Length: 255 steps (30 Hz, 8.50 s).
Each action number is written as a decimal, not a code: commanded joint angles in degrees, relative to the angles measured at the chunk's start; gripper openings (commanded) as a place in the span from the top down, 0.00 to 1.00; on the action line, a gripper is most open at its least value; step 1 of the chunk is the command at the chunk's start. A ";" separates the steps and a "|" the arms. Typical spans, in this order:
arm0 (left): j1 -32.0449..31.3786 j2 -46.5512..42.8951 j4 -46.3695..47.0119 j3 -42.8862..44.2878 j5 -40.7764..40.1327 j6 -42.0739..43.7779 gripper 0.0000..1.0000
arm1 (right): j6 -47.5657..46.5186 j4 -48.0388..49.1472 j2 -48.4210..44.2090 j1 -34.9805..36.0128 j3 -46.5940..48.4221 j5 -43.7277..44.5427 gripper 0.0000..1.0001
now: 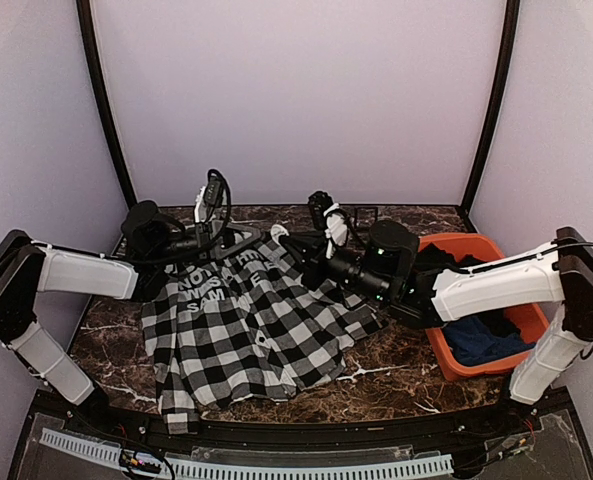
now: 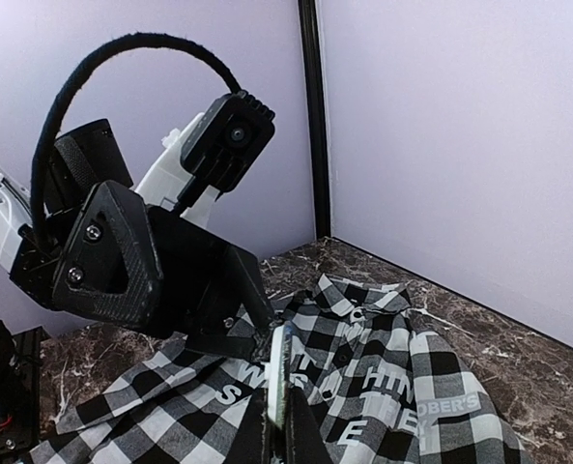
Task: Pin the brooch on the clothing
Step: Open the brooch.
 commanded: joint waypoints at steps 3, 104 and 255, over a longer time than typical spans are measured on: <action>0.00 1.97 5.70 -0.40 1.75 -3.68 0.43 | 0.74 2.42 -0.21 0.74 0.77 -0.39 1.00; 0.53 6.44 15.14 0.65 3.43 -11.57 0.99 | -6.41 -4.42 4.47 5.58 8.00 1.77 1.00; -5.36 6.15 10.94 5.00 12.50 -8.89 0.83 | 30.93 -21.02 -7.51 -5.67 5.31 -31.85 1.00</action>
